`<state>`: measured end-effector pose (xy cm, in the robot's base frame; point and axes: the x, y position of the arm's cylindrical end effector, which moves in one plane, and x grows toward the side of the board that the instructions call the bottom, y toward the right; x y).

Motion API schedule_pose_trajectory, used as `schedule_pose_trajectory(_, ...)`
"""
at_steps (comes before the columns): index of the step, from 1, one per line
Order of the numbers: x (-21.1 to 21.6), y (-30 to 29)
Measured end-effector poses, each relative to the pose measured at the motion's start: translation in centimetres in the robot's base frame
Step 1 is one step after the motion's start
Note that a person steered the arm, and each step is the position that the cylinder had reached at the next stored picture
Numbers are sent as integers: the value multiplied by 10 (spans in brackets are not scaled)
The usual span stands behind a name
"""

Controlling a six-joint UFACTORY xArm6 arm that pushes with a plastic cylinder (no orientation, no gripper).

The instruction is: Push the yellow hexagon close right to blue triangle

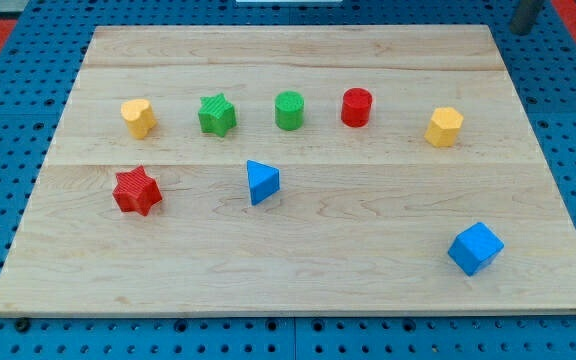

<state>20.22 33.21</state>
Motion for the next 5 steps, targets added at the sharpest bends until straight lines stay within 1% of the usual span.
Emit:
schedule_pose_trajectory(2,4,-3)
schedule_pose_trajectory(3,70,-45)
schedule_pose_trajectory(4,105,-101)
schedule_pose_trajectory(5,131,-138)
